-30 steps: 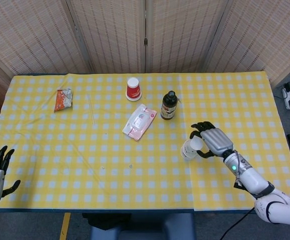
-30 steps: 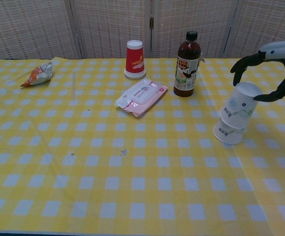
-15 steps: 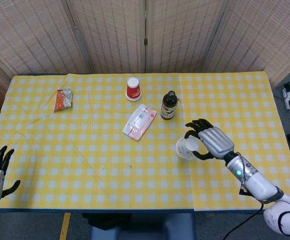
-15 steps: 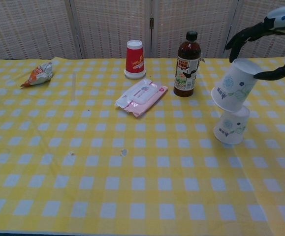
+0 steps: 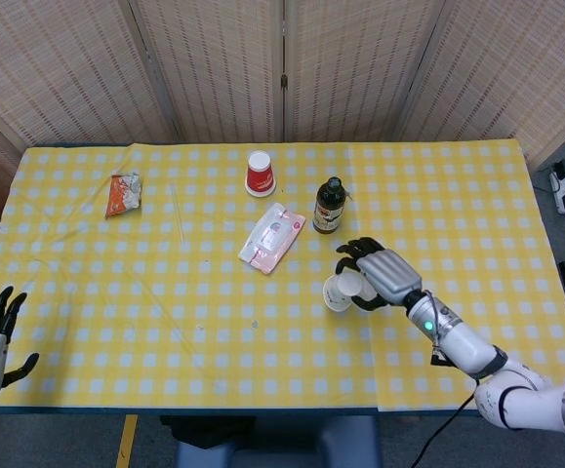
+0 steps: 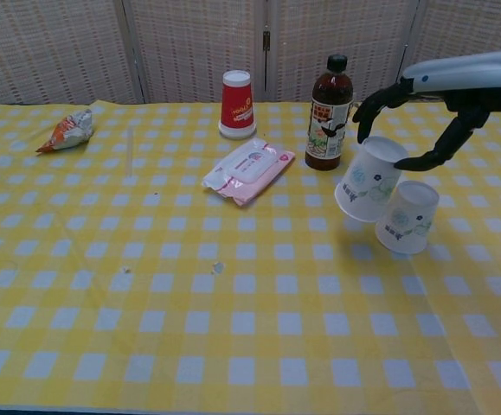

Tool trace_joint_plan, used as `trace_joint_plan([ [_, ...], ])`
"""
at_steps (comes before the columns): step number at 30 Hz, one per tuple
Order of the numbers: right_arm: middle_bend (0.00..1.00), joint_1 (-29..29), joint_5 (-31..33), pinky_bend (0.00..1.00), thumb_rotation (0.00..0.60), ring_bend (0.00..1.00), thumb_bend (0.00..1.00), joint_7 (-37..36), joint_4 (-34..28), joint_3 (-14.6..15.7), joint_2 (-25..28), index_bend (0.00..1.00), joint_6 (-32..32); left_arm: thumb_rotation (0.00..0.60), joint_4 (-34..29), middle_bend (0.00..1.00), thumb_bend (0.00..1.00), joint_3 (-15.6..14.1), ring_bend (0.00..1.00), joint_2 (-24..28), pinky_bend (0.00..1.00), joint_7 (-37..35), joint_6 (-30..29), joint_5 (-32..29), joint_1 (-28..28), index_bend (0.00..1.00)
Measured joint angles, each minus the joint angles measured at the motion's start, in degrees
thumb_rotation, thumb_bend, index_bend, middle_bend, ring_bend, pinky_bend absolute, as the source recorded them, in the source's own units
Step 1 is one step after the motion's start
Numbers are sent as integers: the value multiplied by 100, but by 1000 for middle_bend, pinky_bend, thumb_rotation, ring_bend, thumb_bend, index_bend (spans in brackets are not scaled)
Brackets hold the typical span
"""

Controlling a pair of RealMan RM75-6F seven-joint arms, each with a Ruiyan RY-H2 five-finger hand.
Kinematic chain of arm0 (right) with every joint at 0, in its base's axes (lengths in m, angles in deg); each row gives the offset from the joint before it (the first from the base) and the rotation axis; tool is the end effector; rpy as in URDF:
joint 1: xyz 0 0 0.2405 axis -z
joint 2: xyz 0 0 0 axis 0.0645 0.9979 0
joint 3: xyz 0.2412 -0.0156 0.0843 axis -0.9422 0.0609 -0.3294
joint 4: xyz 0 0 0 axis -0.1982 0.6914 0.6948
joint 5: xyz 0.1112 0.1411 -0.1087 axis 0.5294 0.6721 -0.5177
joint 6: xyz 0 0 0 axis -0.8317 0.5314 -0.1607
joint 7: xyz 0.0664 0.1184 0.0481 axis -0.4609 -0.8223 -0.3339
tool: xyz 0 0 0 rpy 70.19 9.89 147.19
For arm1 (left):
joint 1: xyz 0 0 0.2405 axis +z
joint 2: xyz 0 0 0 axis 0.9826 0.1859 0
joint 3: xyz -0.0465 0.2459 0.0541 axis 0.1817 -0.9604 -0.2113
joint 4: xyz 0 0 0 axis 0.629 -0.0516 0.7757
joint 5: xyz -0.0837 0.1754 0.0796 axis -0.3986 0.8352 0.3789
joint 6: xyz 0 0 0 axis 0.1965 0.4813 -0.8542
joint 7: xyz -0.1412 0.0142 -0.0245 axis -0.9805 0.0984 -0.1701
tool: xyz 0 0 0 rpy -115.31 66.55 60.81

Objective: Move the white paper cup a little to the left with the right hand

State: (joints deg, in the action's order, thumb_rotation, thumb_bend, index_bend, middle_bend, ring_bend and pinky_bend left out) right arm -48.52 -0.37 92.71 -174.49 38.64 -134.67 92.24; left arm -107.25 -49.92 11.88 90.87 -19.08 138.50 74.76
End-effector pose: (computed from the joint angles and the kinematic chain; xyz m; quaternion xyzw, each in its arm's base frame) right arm -0.1487 -0.3359 0.0700 0.7702 -0.4391 0.3231 0.3311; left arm -0.3255 0.1786 0.1553 -0.6086 -0.3515 -0.3229 0.6339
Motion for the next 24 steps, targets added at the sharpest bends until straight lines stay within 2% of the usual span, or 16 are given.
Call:
trace_joint_plan([
  [9,155,-326,555,0,600,67,400,463,416,131,-471,392,-221,600,107,35,281,-16,0,-48,0,-85,41,-15,7,57],
  [24,154,-492,994,0,600,65,399,814,652,308,-743,392,-148,600,236,35,281,-21,0,-107,0,-196,96,-11,-10,57],
])
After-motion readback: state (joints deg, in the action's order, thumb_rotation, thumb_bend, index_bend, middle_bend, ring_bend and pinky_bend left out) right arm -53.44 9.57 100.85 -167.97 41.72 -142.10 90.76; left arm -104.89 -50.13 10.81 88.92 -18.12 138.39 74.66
